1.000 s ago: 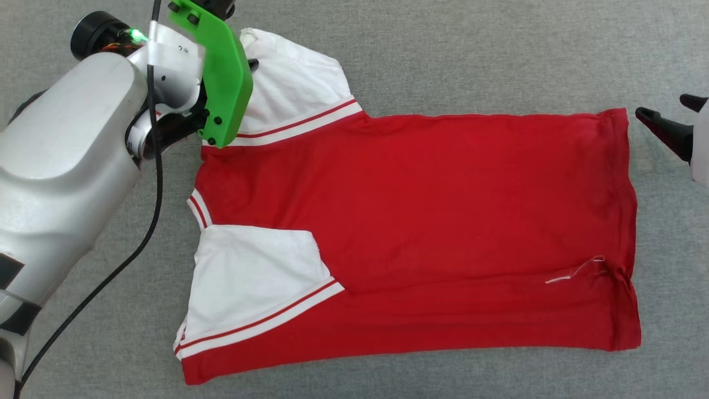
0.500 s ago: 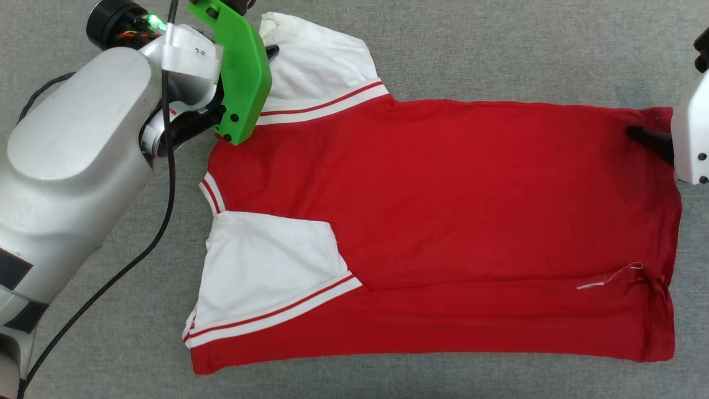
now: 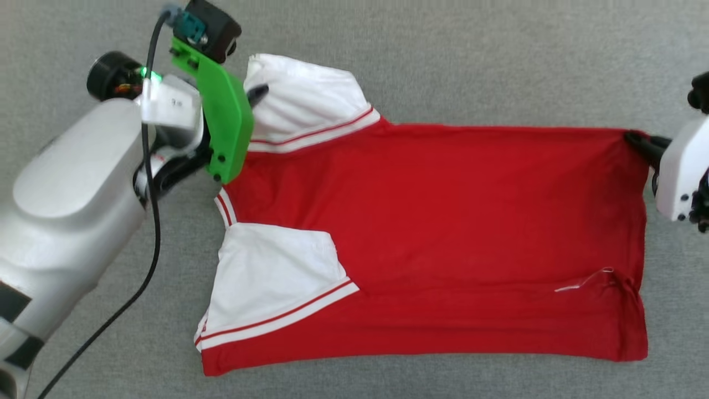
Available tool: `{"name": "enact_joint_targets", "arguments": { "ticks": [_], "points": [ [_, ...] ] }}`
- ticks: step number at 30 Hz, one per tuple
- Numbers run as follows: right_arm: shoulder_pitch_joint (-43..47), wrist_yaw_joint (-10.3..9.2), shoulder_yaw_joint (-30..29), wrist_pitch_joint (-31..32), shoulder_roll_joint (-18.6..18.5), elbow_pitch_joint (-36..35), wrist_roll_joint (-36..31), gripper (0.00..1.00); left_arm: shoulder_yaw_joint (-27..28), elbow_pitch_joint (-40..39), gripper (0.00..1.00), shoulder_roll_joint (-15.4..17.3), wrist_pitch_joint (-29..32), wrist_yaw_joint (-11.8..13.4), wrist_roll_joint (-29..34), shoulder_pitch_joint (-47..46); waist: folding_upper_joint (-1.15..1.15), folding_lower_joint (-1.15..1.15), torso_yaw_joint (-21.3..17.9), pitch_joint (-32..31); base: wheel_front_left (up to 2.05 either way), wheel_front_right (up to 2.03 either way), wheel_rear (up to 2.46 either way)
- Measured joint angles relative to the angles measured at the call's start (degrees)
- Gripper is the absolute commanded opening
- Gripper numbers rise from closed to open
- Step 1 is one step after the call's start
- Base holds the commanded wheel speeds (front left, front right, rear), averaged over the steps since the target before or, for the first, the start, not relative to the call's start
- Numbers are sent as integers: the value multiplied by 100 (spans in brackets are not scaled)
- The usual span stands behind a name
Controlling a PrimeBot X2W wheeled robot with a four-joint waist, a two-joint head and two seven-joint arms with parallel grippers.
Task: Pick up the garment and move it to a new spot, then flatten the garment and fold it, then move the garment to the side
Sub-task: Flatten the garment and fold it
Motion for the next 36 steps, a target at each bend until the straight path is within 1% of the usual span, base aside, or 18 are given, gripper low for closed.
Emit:
{"name": "enact_joint_targets", "arguments": {
  "ticks": [4,9,14,18,22,25,29,30,31,32,33,36],
  "points": [
    [461,0,-10,-478,-69,-216,78,0,-121,-299,0,196,-210,42,4,468,0,0,-19,-328,0,0,0],
    [1188,0,-58,-828,-145,-575,114,0,-238,-827,0,452,-470,278,-12,1278,0,0,-30,-731,0,0,0],
    [1988,0,-281,-1048,-172,-886,113,0,-376,-1244,0,713,-630,528,-93,1989,0,0,-14,-1057,0,0,0],
    [2672,0,-485,-1109,-137,-1110,88,0,-486,-1468,0,834,-773,689,-171,2530,0,0,15,-1243,0,0,0],
    [3218,0,-709,-1112,-19,-1315,52,0,-558,-1564,0,914,-901,835,-236,2955,0,0,49,-1270,0,0,0],
    [3506,0,-848,-1039,101,-1412,29,0,-565,-1570,0,947,-1023,892,-370,3165,0,0,46,-1209,0,0,0],
    [3726,0,-966,-862,212,-1406,-33,0,-605,-1483,0,920,-1167,987,-380,3311,0,0,46,-1110,0,0,0],
    [3739,0,-970,-824,257,-1383,-53,0,-609,-1407,27,888,-1212,987,-379,3344,0,0,44,-1087,0,0,0],
    [3739,0,-971,-797,296,-1359,-76,0,-612,-1330,97,849,-1279,995,-372,3365,0,0,44,-1070,0,0,0],
    [3739,0,-973,-780,318,-1350,-96,47,-612,-1281,100,824,-1350,1024,-337,3373,0,0,46,-1063,0,0,0],
    [3739,0,-1006,-761,355,-1347,-111,100,-588,-1228,100,784,-1469,1061,-334,3385,0,0,48,-1067,0,0,0],
    [3739,0,-1106,-764,396,-1425,-111,100,-438,-1206,100,725,-1866,1169,-346,3488,0,0,46,-1134,0,0,0]
  ]
}}
